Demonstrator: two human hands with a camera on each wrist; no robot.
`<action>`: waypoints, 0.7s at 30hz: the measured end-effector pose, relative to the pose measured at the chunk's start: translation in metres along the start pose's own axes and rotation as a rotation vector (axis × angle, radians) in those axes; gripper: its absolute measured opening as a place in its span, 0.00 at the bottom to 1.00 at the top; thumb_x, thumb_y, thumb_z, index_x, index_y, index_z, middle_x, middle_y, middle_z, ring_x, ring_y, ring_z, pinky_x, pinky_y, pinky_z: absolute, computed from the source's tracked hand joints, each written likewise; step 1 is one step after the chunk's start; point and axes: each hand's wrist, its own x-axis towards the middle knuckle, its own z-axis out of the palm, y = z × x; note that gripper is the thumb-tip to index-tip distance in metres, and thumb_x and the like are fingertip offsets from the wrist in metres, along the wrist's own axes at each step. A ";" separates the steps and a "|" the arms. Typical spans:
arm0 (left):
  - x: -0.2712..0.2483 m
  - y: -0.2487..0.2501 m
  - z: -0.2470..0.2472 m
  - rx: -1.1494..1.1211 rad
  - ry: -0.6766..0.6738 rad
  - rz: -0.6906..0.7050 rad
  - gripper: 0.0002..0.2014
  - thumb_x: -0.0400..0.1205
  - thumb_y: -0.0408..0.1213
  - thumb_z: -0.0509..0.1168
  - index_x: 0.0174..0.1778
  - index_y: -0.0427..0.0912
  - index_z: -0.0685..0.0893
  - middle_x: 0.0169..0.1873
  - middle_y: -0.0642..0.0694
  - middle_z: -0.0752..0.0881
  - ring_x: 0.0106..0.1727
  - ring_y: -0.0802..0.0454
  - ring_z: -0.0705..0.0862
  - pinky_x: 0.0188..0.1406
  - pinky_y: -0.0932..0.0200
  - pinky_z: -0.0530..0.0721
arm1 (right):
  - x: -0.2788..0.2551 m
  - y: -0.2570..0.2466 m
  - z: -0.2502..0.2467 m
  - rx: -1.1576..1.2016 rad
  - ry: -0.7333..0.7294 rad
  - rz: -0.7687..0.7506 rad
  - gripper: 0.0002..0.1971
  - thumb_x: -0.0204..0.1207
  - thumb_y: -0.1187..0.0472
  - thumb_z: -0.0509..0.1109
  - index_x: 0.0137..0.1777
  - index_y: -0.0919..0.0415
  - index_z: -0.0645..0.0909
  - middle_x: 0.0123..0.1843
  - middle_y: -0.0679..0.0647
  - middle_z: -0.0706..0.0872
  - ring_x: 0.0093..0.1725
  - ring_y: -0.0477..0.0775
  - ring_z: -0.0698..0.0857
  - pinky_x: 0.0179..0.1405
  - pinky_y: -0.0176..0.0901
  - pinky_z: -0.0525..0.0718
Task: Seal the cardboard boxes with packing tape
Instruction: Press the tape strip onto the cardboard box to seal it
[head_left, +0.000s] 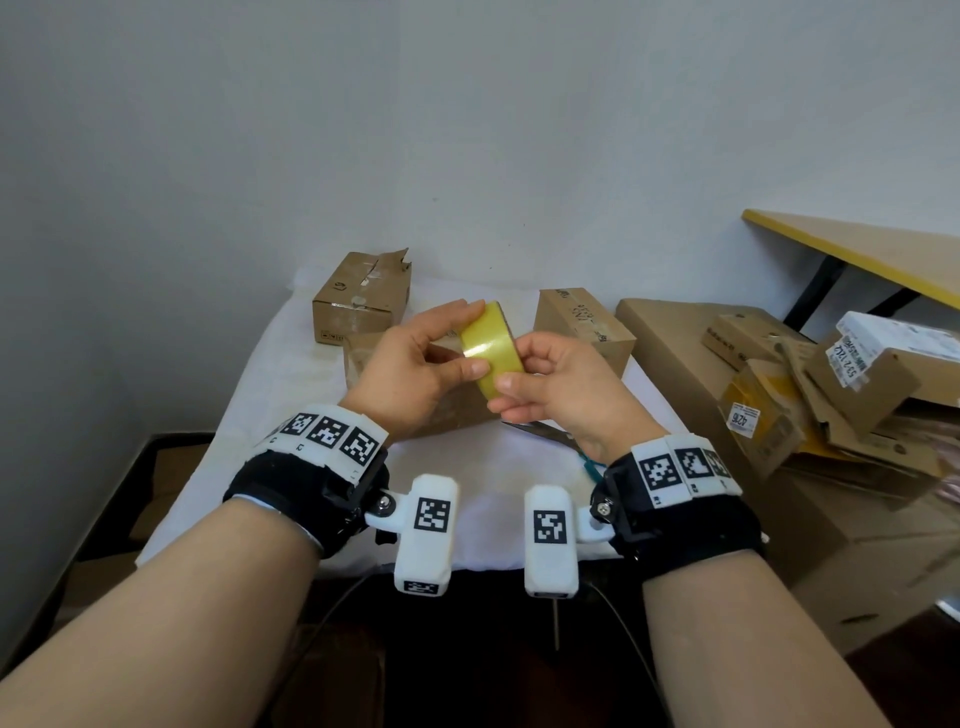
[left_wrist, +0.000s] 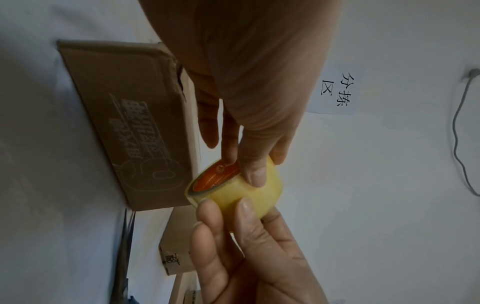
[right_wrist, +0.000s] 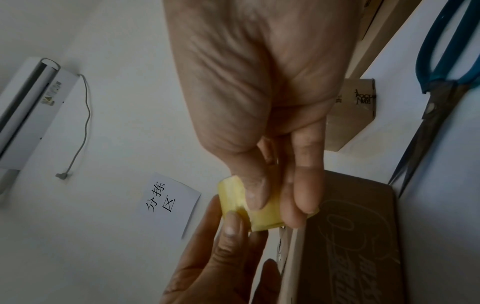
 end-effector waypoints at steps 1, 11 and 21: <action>0.000 0.000 0.000 0.013 0.003 0.019 0.27 0.76 0.25 0.76 0.67 0.54 0.83 0.73 0.51 0.80 0.46 0.49 0.85 0.56 0.57 0.88 | 0.000 -0.001 0.001 0.012 -0.005 0.008 0.07 0.82 0.72 0.72 0.54 0.60 0.84 0.44 0.54 0.93 0.43 0.57 0.94 0.42 0.44 0.93; 0.001 0.002 -0.005 -0.038 0.042 0.016 0.16 0.77 0.19 0.72 0.59 0.38 0.89 0.66 0.45 0.86 0.53 0.59 0.88 0.60 0.59 0.87 | 0.002 -0.001 0.004 0.026 0.004 0.023 0.07 0.84 0.71 0.70 0.57 0.60 0.83 0.46 0.55 0.92 0.41 0.56 0.94 0.41 0.44 0.93; 0.004 -0.005 -0.010 -0.023 0.221 -0.108 0.12 0.85 0.44 0.68 0.63 0.47 0.86 0.53 0.49 0.90 0.46 0.56 0.88 0.40 0.61 0.85 | 0.002 -0.005 0.009 -0.041 0.104 0.002 0.15 0.82 0.47 0.74 0.47 0.59 0.85 0.41 0.56 0.91 0.39 0.59 0.94 0.39 0.46 0.89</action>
